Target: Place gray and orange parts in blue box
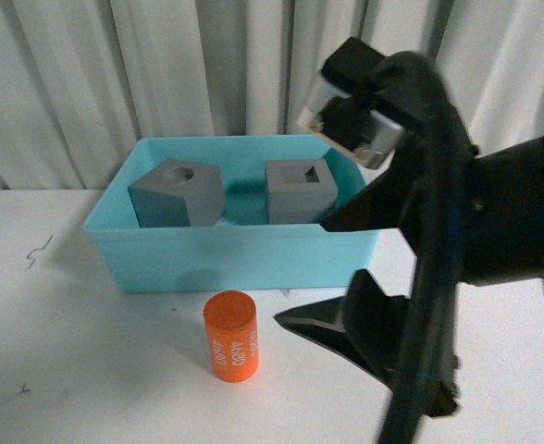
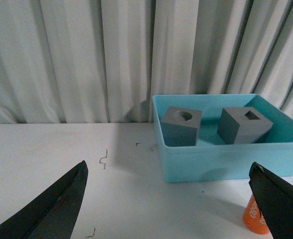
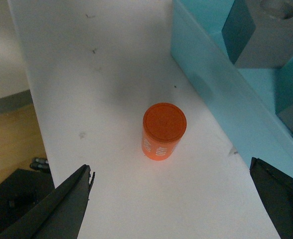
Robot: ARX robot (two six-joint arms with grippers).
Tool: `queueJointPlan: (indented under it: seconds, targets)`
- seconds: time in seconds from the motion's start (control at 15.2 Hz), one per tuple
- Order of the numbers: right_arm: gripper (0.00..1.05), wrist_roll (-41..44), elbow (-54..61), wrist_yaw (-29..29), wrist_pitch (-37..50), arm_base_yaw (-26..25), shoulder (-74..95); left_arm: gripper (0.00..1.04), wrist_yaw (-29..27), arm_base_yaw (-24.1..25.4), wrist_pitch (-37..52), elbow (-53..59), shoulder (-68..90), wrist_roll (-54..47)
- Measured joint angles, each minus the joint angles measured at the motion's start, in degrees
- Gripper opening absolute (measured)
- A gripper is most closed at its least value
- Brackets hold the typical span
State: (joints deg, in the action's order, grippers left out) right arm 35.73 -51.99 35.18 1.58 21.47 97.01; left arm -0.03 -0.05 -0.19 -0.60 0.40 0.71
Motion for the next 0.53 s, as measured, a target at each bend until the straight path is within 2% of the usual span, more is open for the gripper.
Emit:
queueJointPlan:
  seconds: [0.39,0.53]
  targets:
    - [0.98,-4.74,-5.73,-7.76,5.38,6.43,12.33,0.98,0.00,0.00,-0.02,0.00,0.02,0.00]
    - [0.98,-5.46,-5.97,-8.90,6.16,7.17,13.20,0.98,0.00,0.00,0.00,0.00,0.02,0.00]
